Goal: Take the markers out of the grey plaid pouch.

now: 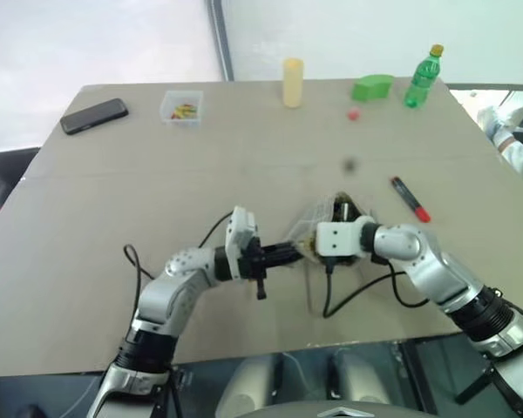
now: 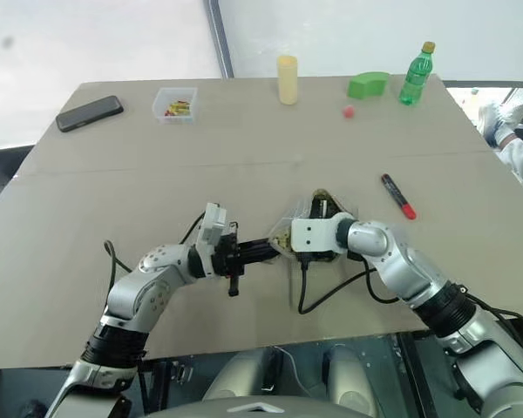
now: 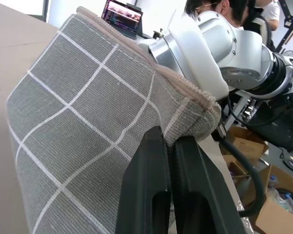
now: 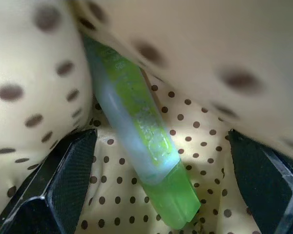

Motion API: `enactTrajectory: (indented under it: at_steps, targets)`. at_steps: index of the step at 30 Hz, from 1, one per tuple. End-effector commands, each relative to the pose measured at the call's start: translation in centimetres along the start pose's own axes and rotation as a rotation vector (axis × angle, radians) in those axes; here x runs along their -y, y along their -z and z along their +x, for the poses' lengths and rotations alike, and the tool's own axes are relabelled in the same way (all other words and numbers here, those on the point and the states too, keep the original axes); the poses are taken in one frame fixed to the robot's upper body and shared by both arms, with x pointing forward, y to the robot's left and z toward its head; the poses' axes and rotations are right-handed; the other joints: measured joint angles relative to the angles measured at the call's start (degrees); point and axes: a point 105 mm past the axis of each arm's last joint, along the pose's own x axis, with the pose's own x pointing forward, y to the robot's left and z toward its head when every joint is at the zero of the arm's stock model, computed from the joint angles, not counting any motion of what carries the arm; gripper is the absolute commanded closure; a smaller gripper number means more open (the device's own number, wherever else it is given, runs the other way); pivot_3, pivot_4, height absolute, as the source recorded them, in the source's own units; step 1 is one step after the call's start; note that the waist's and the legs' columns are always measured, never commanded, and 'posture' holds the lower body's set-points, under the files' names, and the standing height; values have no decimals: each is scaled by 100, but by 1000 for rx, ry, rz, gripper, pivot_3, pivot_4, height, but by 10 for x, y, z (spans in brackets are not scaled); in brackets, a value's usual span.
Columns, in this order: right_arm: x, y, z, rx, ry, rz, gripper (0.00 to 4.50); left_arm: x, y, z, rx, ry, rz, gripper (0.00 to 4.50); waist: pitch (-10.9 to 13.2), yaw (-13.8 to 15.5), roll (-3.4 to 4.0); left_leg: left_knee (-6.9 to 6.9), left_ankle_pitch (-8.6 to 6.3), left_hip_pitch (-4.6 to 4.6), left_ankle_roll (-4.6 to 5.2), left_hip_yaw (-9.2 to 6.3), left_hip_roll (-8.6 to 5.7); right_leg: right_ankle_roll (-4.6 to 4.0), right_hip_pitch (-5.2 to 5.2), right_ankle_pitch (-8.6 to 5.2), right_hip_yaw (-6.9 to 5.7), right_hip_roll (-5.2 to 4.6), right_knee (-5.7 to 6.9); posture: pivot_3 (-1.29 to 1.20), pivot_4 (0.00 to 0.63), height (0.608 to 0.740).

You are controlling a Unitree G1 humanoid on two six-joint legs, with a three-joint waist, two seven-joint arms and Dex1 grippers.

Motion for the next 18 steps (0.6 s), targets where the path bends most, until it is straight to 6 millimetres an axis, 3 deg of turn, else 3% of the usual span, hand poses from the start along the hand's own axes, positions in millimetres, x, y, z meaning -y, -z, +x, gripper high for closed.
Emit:
enactTrajectory:
  at_steps: [1,5,9,14,18]
  targets:
    - [-25,24,-2,-99,-158,135,66,7,-4,-2,40,37,36,4500,0,2,0,0,-3,4,-1,0,-1,0,5,0,0,-3,-1,0,150,740]
    - [-16,24,-3,-132,-177,125,66,7,0,-4,45,31,36,4500,0,-4,0,-2,-4,11,1,0,-2,0,12,0,0,-7,-3,0,150,740]
    - [-34,33,-12,-208,-350,121,66,7,2,-3,48,31,37,4500,0,16,1,-3,-7,17,-3,-2,-2,0,15,0,-3,-7,-2,0,150,740]
    - [-32,26,-11,-207,-383,150,66,5,5,-7,47,30,38,4500,-1,16,0,-3,-9,25,-6,-7,-3,1,28,-1,-9,-10,-5,0,150,740]
    - [-13,24,5,-188,-242,137,66,6,8,-10,47,31,38,4500,-4,-13,-6,-6,-10,31,-8,-7,-2,1,32,-1,-9,-9,-5,0,150,740]
